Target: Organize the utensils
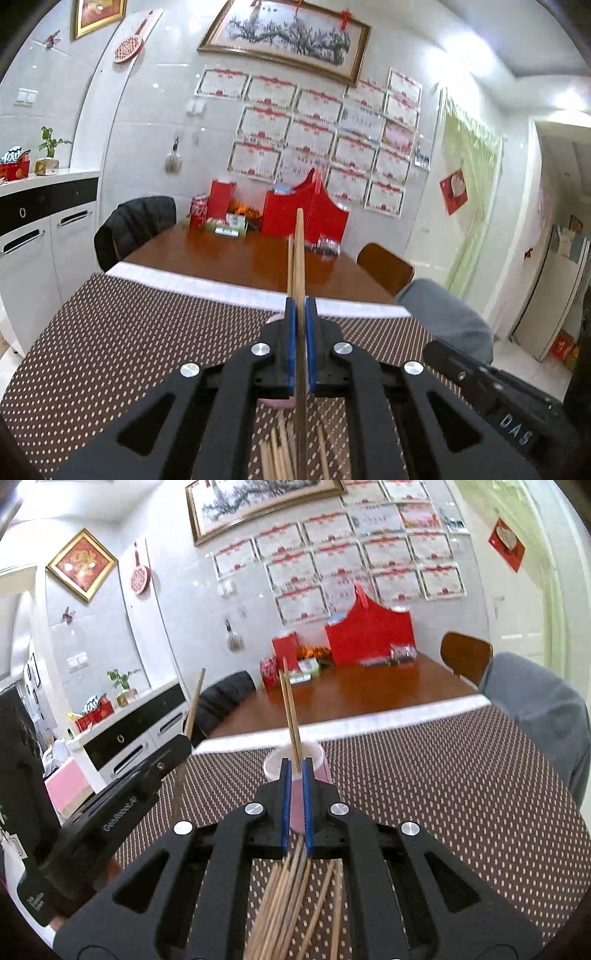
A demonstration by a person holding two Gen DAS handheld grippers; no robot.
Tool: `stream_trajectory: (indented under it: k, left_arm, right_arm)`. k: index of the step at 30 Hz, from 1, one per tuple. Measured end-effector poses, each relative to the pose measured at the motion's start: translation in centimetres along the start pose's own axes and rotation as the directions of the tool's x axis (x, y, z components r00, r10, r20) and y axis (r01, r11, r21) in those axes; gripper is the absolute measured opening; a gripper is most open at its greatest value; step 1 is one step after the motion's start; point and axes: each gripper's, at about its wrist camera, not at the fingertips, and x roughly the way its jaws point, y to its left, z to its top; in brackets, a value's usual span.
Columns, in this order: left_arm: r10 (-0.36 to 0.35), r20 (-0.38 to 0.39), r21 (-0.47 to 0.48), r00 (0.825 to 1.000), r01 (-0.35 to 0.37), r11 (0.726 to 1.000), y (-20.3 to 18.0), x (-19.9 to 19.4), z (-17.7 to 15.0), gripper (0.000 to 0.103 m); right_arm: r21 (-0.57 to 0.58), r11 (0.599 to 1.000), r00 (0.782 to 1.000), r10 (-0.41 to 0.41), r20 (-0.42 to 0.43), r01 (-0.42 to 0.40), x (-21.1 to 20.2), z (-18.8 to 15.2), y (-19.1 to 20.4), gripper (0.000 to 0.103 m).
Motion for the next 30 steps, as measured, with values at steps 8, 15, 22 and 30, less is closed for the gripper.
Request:
stream_trajectory:
  k: [8,15,22,30]
  left_arm:
    - [-0.004,-0.058,0.025,0.998,0.005,1.000,0.2,0.8,-1.0,0.006]
    - [-0.005,-0.179,0.035,0.984,0.012,0.999,1.5,1.6,-3.5,0.005]
    - [-0.009,-0.251,0.025,0.968,0.016,1.000,2.7,2.5,-4.9,0.005]
    - [0.009,-0.285,0.015,0.959,-0.005,1.000,3.3,3.4,-5.3,0.005]
  right_arm:
    - [-0.035,0.996,0.986,-0.082,-0.146,0.078,3.8,-0.9,-2.3,0.053]
    - [-0.094,0.961,0.919,-0.275,-0.282,0.259,8.1,-4.8,-5.8,0.084]
    - [-0.173,0.929,0.813,-0.369,-0.451,0.326,12.8,-8.6,-7.8,0.074]
    - [-0.100,0.956,0.850,-0.291,-0.439,0.276,12.8,-8.5,-8.0,0.005]
